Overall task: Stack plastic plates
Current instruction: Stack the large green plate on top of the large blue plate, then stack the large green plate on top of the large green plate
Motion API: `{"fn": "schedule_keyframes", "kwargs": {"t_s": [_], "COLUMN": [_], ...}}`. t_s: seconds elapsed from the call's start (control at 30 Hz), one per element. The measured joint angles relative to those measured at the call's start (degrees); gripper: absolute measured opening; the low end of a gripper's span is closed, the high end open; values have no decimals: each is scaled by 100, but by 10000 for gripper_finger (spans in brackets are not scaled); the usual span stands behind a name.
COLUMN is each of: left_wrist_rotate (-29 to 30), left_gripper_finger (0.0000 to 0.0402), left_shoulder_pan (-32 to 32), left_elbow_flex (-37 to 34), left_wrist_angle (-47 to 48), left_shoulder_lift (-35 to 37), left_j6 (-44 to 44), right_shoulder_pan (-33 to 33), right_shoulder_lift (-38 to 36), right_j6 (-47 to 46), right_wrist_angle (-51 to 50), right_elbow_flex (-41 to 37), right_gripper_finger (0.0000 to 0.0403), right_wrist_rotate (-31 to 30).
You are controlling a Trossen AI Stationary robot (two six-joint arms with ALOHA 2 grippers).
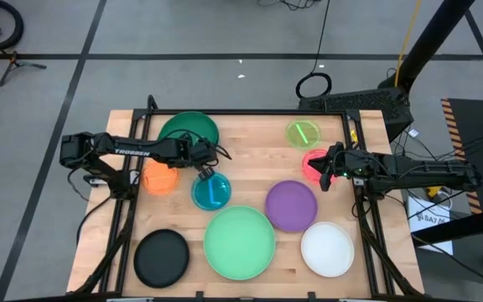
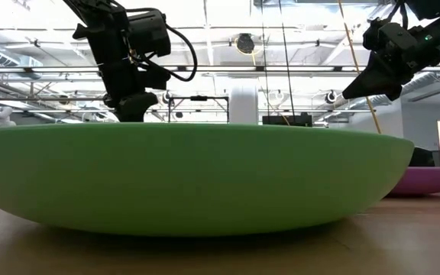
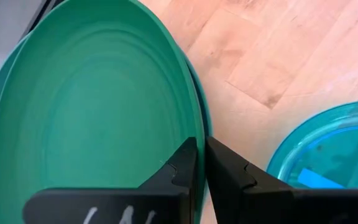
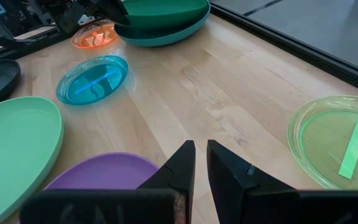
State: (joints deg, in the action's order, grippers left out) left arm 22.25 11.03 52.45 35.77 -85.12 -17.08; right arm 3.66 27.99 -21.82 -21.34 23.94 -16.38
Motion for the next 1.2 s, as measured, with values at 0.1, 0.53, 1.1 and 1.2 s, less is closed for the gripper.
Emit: {"fn": "schedule_keyframes", "kwargs": {"t_s": [0.1, 0.53, 1.1, 1.2], "left_wrist_rotate": [-27, 74, -13, -589], "left_gripper_finger": [34, 107, 136, 136], "left_shoulder_pan": [0, 0, -584, -575], "left_elbow_flex": [0, 0, 4, 4], "left_wrist_angle": [0, 0, -1592, -2422], "left_shoulder_lift": [0, 0, 0, 0], "left_j6": [2, 6, 1516, 2332], "right_shoulder_pan": [-1, -2, -4, -3], "right_shoulder_lift": [0, 0, 103, 175], "right_j6": [0, 7, -711, -1092], "right_wrist_angle": [0, 0, -201, 73], "right_elbow_flex": [0, 0, -180, -639], "right_gripper_finger": [36, 36, 36, 36], "right_wrist_rotate": [0, 2, 11, 32]}}
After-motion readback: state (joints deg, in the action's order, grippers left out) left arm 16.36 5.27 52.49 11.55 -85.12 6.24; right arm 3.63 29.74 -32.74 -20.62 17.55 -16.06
